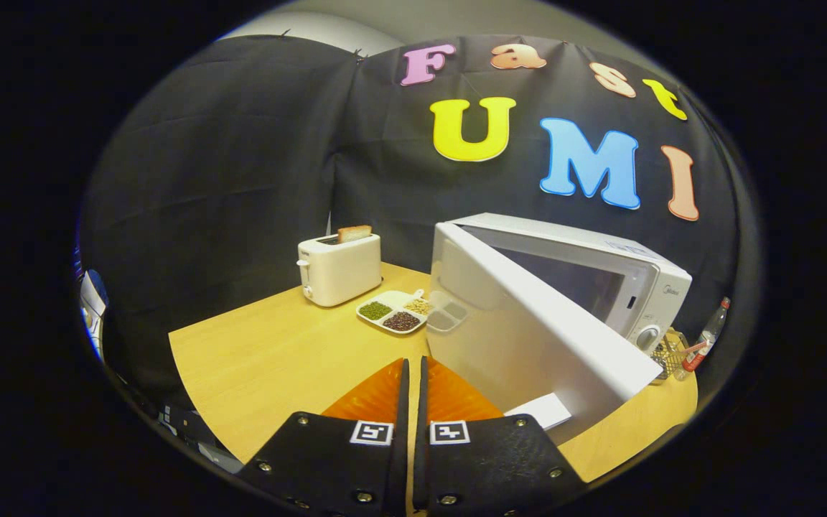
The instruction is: Open the microwave, put the food inside, and close the microwave door.
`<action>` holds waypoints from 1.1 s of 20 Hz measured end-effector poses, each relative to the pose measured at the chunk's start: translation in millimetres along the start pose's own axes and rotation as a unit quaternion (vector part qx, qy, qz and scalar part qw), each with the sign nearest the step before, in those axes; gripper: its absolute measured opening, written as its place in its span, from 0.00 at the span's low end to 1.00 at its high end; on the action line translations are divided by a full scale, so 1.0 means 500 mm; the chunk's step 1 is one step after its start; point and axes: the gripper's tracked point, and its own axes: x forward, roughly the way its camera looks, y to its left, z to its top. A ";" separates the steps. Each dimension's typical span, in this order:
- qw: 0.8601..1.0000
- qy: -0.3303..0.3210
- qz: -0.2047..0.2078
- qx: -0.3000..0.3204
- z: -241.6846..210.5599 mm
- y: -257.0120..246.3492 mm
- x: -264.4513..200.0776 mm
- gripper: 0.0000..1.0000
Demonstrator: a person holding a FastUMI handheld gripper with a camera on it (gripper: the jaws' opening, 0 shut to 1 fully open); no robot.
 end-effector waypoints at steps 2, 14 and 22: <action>1.000 0.000 -0.013 0.023 0.004 -0.034 0.008 0.05; 0.993 0.000 -0.086 0.085 0.016 -0.219 0.081 0.05; 0.988 -0.007 -0.115 0.106 0.048 -0.311 0.144 0.05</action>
